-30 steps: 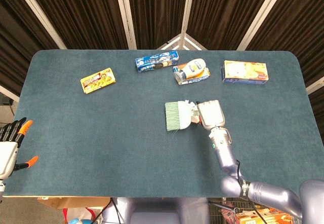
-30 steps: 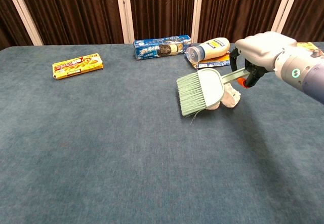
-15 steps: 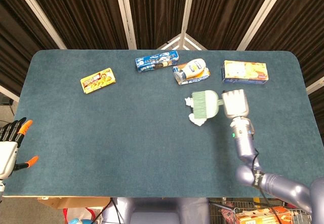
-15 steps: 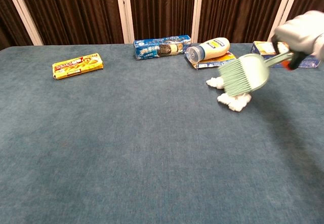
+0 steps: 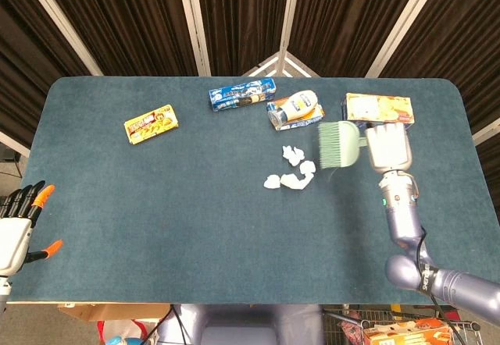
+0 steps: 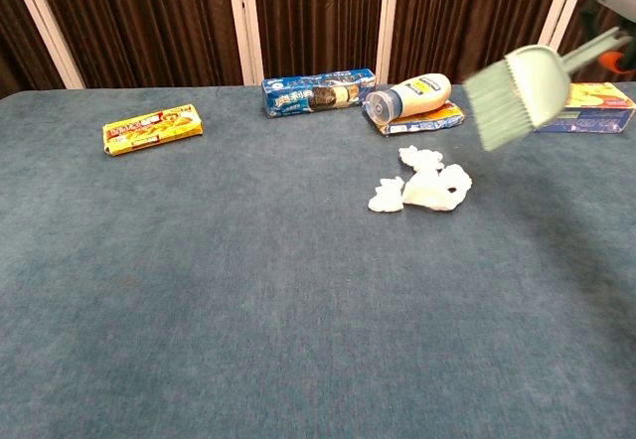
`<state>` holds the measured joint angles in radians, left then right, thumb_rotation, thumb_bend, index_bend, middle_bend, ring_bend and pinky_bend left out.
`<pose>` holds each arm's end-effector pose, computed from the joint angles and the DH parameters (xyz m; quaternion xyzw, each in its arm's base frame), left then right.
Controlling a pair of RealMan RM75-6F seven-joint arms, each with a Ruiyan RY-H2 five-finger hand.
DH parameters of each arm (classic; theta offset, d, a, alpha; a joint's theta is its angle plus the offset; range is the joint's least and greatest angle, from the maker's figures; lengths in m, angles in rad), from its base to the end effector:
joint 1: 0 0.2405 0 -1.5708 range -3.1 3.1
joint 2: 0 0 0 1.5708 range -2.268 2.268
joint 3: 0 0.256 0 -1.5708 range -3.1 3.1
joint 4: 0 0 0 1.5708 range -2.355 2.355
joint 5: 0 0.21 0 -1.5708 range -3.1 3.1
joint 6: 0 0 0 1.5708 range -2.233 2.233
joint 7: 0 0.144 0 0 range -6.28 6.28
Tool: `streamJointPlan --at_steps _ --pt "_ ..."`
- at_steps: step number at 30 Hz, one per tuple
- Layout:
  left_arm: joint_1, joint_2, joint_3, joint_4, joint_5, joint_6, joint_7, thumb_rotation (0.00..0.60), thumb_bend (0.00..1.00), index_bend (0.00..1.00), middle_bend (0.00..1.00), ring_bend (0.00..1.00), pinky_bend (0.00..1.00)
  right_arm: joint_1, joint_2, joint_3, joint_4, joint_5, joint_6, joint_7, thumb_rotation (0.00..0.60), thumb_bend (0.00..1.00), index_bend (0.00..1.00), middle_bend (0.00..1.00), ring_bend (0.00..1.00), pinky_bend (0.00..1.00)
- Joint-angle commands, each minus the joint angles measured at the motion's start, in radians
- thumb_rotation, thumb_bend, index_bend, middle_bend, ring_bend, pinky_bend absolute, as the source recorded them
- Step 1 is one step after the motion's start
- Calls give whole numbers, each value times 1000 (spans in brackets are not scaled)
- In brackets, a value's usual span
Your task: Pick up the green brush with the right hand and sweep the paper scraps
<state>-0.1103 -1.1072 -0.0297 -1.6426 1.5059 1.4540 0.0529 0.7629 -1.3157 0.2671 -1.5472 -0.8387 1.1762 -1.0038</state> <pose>-0.3038 0.1839 0.1528 -0.6180 -0.3827 -0.3727 0.5768 -0.1732 -0.3936 0.1087 0.6910 -0.1685 0.2040 0.6727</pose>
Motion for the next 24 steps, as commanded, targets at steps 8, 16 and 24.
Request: streamJointPlan --at_steps 8,16,24 --pt "0 -1 -1 3 -4 -1 -4 600 86 0 0 0 0 62 -68 -34 -149 -38 12 -56 600 573 880 945 1000 947" --pt "1 2 8 5 4 -4 -8 600 86 0 0 0 0 103 -212 -77 -69 -10 3 -107 600 574 884 946 1000 947" --pt "0 4 5 7 -9 -12 -19 600 86 0 0 0 0 116 -304 -106 96 35 -26 -107 600 574 885 946 1000 947"
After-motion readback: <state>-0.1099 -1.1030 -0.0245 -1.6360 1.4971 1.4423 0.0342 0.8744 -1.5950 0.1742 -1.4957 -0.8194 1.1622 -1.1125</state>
